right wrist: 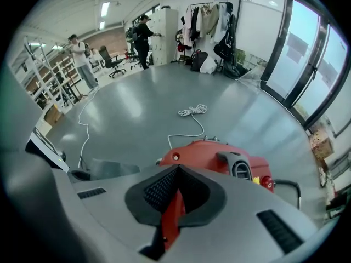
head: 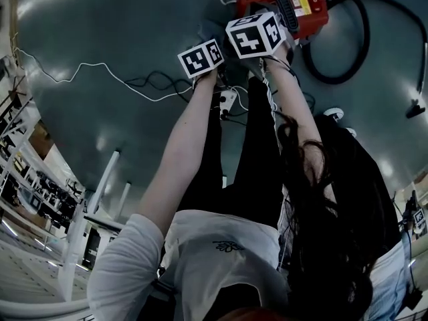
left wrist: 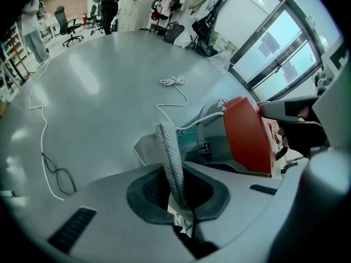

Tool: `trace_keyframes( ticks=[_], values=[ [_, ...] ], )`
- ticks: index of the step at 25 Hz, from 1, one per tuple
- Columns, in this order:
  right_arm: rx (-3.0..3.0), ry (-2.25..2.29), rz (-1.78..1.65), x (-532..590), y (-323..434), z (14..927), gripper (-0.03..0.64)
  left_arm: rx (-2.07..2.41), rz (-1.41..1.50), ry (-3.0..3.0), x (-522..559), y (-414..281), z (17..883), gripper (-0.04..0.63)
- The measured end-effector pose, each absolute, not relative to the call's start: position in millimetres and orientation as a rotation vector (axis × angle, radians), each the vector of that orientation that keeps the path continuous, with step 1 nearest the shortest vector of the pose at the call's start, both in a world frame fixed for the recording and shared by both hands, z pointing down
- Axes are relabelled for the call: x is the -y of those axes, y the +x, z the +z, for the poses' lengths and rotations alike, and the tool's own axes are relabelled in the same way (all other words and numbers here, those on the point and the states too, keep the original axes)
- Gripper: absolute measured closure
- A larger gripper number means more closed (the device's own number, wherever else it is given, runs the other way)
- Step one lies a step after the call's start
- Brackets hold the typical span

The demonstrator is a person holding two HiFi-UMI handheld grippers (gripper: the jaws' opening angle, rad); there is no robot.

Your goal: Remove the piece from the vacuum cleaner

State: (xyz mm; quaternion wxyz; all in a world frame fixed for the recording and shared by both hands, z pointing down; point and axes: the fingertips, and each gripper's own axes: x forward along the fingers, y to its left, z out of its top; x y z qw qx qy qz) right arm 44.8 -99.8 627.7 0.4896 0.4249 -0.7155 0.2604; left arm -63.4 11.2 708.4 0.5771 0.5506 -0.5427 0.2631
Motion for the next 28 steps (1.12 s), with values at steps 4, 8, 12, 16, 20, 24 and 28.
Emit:
trace_keyframes(
  ticks=[4, 8, 12, 16, 20, 24, 28],
  values=[
    [1.733, 1.011, 0.630, 99.5, 44.0, 626.8, 0.618, 1.297, 0.563, 1.241, -20.2, -68.9, 706.3, 0.578],
    [1.725, 1.007, 0.598, 99.6, 44.4, 627.9, 0.618, 1.306, 0.568, 1.248, -23.2, -75.6, 705.0, 0.578],
    [1.727, 1.005, 0.570, 100.5, 44.0, 626.7, 0.618, 1.301, 0.578, 1.273, -23.1, -79.7, 701.7, 0.578],
    [1.705, 0.996, 0.607, 100.7, 43.8, 627.9, 0.618, 1.291, 0.598, 1.303, -22.8, -82.9, 699.0, 0.578],
    [1.684, 0.995, 0.601, 99.0, 45.2, 630.0, 0.618, 1.292, 0.584, 1.286, -33.2, -85.5, 698.1, 0.578],
    [1.669, 0.996, 0.585, 101.0, 44.8, 629.6, 0.618, 1.285, 0.571, 1.294, -34.9, -88.2, 696.7, 0.577],
    [1.654, 0.991, 0.567, 99.0, 42.3, 627.5, 0.618, 1.287, 0.485, 1.244, -49.4, -93.3, 694.0, 0.577]
  ],
)
